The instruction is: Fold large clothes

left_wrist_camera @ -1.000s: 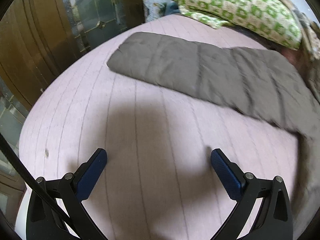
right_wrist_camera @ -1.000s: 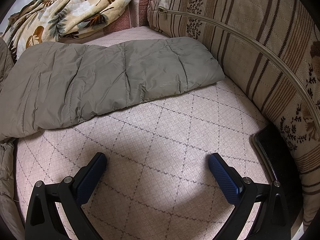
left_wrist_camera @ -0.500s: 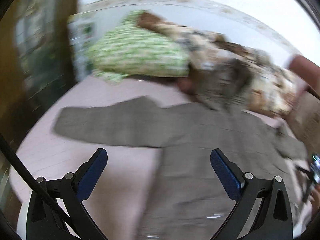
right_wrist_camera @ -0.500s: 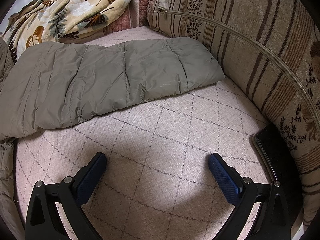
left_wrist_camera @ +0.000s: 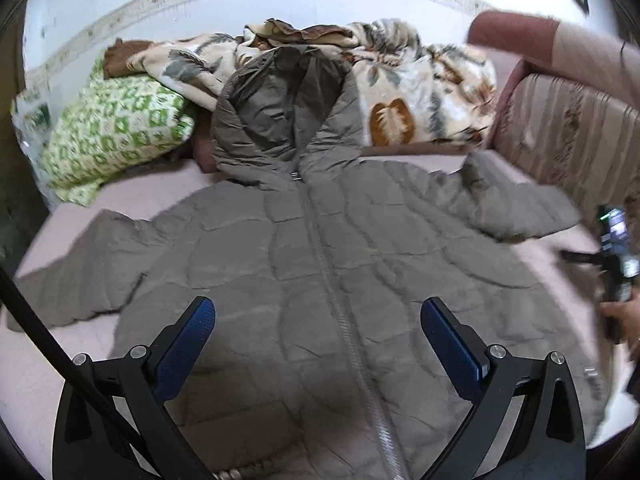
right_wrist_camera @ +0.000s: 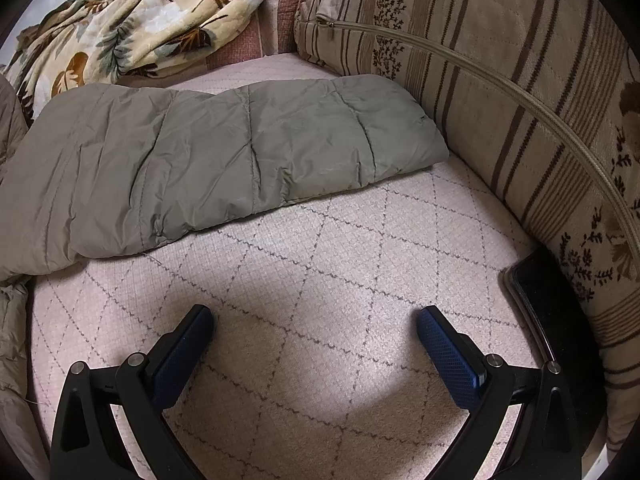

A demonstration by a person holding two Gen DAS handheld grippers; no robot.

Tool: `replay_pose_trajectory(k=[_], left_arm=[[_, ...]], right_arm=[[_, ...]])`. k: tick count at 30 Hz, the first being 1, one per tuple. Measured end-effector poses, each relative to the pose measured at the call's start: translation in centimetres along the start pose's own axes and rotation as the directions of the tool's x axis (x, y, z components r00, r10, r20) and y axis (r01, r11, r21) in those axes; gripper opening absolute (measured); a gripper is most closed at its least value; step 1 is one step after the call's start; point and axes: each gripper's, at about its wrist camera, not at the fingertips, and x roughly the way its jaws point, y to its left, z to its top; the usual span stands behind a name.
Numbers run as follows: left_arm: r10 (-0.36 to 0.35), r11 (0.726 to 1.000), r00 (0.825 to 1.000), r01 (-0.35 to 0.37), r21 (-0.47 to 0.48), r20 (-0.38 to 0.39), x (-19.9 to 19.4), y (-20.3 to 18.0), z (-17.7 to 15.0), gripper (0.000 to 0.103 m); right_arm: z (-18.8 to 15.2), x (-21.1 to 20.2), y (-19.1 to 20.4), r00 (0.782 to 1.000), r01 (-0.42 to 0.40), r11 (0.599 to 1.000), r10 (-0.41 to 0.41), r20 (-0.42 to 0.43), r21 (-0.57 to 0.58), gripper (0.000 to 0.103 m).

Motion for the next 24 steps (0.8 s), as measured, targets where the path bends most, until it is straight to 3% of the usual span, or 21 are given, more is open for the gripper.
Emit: replay_pose_trajectory(k=[4,7,10,13,17,19,22,24], left_arm=[[0.051,0.998,0.999,-0.051,0.025,-0.002,0.8,0.3,-0.1,0.103],[0.049,0.999,0.999,-0.049,0.013,-0.017,1.1,0.8,-0.2,0.103],[0.053,0.999,0.998,-0.053,0.011,-0.016,1.1,1.2,-0.2,0.103],[0.057,0.998,0.998,-0.057,0.012,-0.009,1.0,1.4,-0.2,0.103],[0.079,0.997,0.997,-0.079,0.002,-0.007,1.0,2.1,-0.2,0.103],[0.082,0.997,0.997,-0.082,-0.006,-0.014,1.2,2.4,-0.2,0.103],[0.113,0.993,0.993,-0.114,-0.017,-0.024,1.5,2.7,-0.1,0.103],[0.115,0.993,0.993,-0.116,-0.025,-0.030,1.7,2.8,0.0,0.103]], right_arm=[[0.0,-0.1,-0.2,1.000,0.007,0.999,-0.007,-0.021,0.035,0.103],[0.3,-0.3,-0.6,0.996,0.015,0.997,-0.008,-0.091,0.080,0.103],[0.3,-1.4,-1.7,0.989,-0.123,0.978,0.135,-0.058,0.171,0.103],[0.5,-2.9,-3.7,0.941,-0.329,0.892,0.336,0.032,0.310,0.103],[1.3,-5.5,-6.0,0.885,-0.465,0.795,0.416,0.206,0.390,0.103],[1.3,-6.2,-6.4,0.850,-0.527,0.746,0.462,0.255,0.406,0.103],[1.6,-7.7,-4.3,0.858,-0.513,0.778,0.455,0.238,0.362,0.103],[2.1,-10.2,-0.6,0.889,-0.447,0.866,0.402,0.219,0.226,0.103]])
